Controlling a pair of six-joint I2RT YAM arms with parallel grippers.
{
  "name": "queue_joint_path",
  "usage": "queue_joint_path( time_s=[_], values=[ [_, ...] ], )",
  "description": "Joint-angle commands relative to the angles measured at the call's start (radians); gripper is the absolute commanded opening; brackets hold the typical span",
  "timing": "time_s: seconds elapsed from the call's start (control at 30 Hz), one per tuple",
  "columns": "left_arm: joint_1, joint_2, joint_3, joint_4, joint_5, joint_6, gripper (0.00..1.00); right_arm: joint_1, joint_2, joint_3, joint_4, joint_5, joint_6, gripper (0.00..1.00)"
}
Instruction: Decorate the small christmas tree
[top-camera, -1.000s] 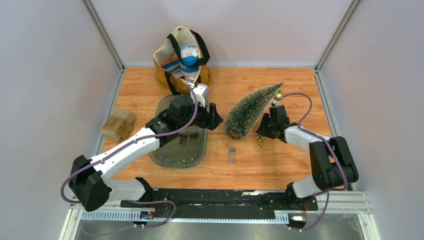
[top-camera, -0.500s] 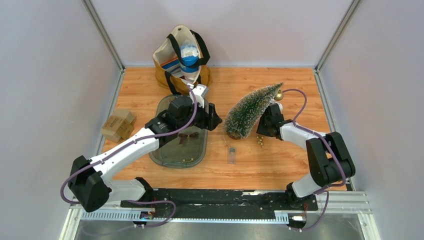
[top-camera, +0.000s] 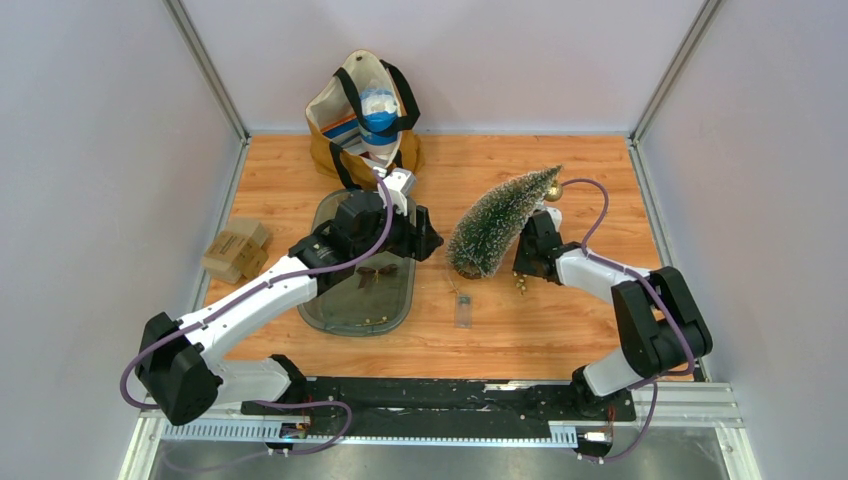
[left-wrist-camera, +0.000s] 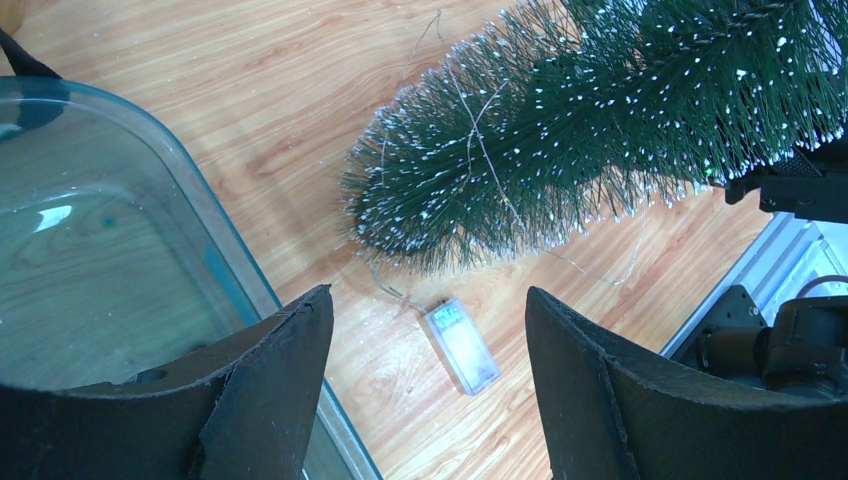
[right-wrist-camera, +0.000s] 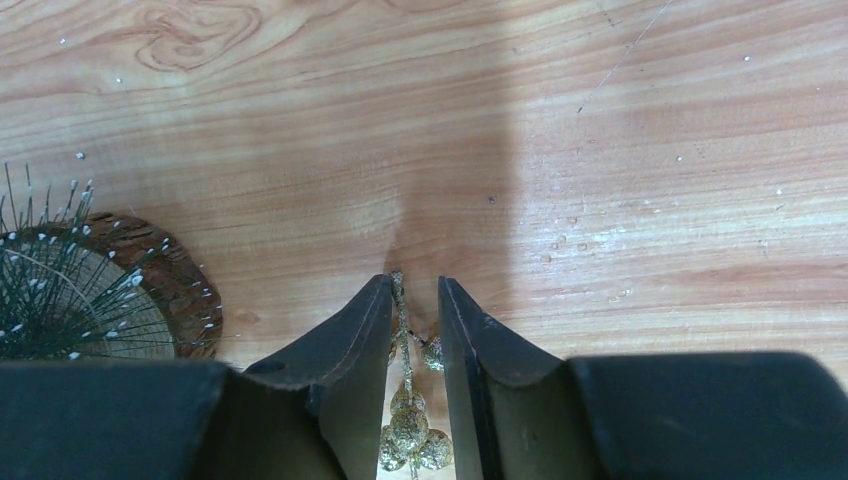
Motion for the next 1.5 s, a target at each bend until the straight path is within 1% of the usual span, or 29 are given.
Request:
queue_joint_path(
  time_s=[0.0,0.03,0.13,0.3,0.43,0.63,0.67,0.73,0.97,1.13,1.23,1.3,1.47],
  values=[
    [0.004,-0.027,-0.004,0.019,0.01,0.0,0.78,0.01,0.022,-0.013,-0.102,0.046,0.007,0.31],
    [0.006,-0.028,-0.004,0.019,0.008,-0.002,0.78,0.01,0.025,-0.008,-0.109,0.054,0.01,0.3],
    [0.006,-0.028,-0.004,0.019,0.008,-0.002,0.78,0.013,0.025,-0.008,-0.111,0.066,0.015,0.25],
    [0.006,-0.03,-0.004,0.017,0.011,-0.002,0.78,0.013,0.033,-0.002,-0.12,0.069,0.018,0.22],
    [0.006,-0.033,-0.007,0.017,0.01,-0.003,0.78,0.013,0.039,0.005,-0.128,0.082,0.023,0.15],
    [0.006,-0.031,-0.009,0.017,0.016,-0.006,0.78,0.011,0.039,0.018,-0.14,0.085,0.03,0.0],
    [0.006,-0.033,-0.009,0.017,0.017,-0.008,0.78,0.007,0.027,0.015,-0.14,0.08,0.036,0.0],
    [0.006,-0.034,-0.009,0.017,0.019,-0.008,0.78,-0.001,-0.007,0.013,-0.14,0.077,0.05,0.0],
    [0.006,-0.034,-0.006,0.016,0.02,-0.006,0.78,-0.07,-0.204,-0.004,-0.145,0.037,0.125,0.0],
    [0.006,-0.034,-0.004,0.02,0.023,-0.008,0.78,-0.133,-0.315,-0.034,-0.16,0.034,0.216,0.0],
    [0.006,-0.031,0.003,0.022,0.025,-0.009,0.78,-0.199,-0.414,-0.076,-0.163,0.016,0.326,0.0],
    [0.006,-0.025,0.014,0.023,0.028,-0.006,0.78,-0.222,-0.506,-0.1,-0.165,0.017,0.41,0.0],
    [0.006,0.001,0.052,0.023,0.042,0.006,0.78,-0.223,-0.709,-0.073,-0.232,0.151,0.616,0.0]
  ],
)
